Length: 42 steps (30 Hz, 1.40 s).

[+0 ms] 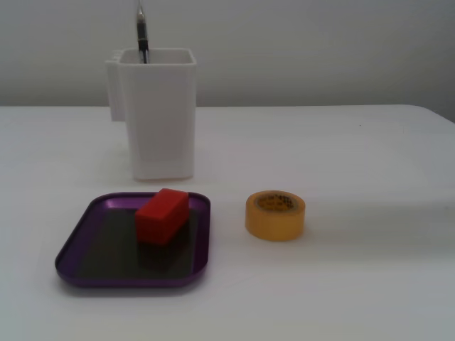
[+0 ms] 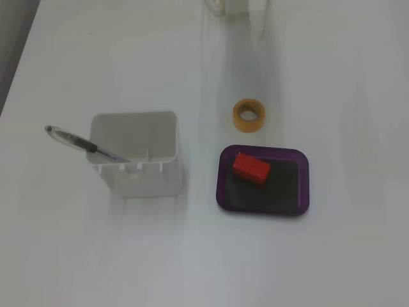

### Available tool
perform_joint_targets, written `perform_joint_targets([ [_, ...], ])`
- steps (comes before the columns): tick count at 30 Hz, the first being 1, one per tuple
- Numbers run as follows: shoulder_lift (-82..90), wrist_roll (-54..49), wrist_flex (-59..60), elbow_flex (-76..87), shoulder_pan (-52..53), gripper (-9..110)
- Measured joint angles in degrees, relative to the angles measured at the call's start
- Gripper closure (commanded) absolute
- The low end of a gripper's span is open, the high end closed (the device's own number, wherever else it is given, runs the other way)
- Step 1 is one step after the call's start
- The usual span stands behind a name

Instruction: Pick up the red cube and place it in the box.

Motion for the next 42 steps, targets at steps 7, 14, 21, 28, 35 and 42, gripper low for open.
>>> perform_joint_targets([
  [7,20.83,0.00,0.97,21.27,0.70,87],
  [14,40.25,0.00,-7.21,47.99,0.88,87],
  [21,60.82,0.00,-17.93,72.95,0.97,87],
  [28,73.56,0.00,-21.53,88.42,0.88,88],
  [35,73.56,0.09,-22.32,93.78,0.88,88],
  [42,73.56,0.09,-22.59,100.20,0.79,89],
])
